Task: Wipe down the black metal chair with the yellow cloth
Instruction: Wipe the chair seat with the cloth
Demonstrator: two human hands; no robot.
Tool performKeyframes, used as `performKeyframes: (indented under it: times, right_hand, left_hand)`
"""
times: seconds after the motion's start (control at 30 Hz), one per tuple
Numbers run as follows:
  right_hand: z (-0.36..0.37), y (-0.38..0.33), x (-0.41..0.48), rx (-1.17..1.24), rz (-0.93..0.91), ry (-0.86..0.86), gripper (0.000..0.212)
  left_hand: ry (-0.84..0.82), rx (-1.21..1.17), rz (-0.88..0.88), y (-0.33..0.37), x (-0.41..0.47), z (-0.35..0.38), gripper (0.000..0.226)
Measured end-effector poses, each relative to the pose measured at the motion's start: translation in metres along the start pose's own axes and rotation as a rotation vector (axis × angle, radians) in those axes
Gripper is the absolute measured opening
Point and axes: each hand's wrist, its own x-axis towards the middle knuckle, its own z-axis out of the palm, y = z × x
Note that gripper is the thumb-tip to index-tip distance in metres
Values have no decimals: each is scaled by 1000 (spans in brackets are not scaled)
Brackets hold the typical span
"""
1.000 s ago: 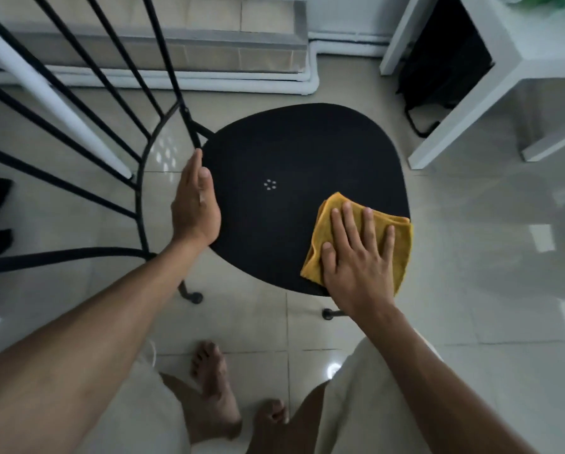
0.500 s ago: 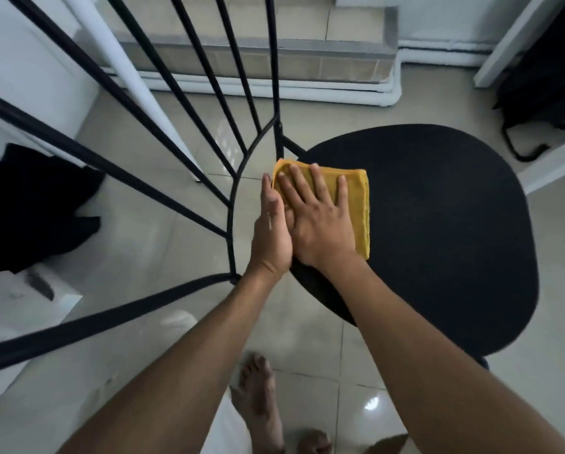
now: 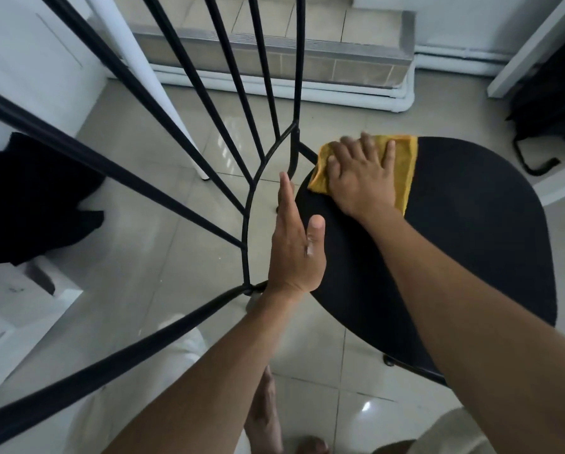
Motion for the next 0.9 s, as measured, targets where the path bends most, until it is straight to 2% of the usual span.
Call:
performKeyframes:
  times: [0.1, 0.2, 0.33, 0.4, 0.5, 0.73, 0.83, 0.9]
  right_hand:
    - [0, -8, -35, -97, -213, -64, 56]
    - [0, -14, -60, -127, -308, -92, 58]
    - [3, -15, -99, -150, -348, -124, 58]
    - [4, -13, -124, -135, -362, -131, 56]
    - [2, 0, -164, -133, -406, -169, 54]
    - [-18, 92, -242, -269, -606, -273, 55]
    - [-34, 143, -265, -290, -563, -298, 54]
    - [-42, 172, -276, -306, -511, -288, 53]
  left_hand:
    - [5, -32, -72, 1, 5, 3, 82]
    - [60, -115, -182, -1, 11, 1, 82]
    - [132, -182, -83, 1, 5, -2, 97]
    - [175, -237, -89, 0, 5, -6, 103]
    - [191, -227, -94, -2, 8, -9, 99]
    - [37, -148, -74, 8, 2, -12, 107]
    - [-12, -84, -72, 10, 0, -13, 106]
    - [-31, -36, -56, 6, -1, -11, 95]
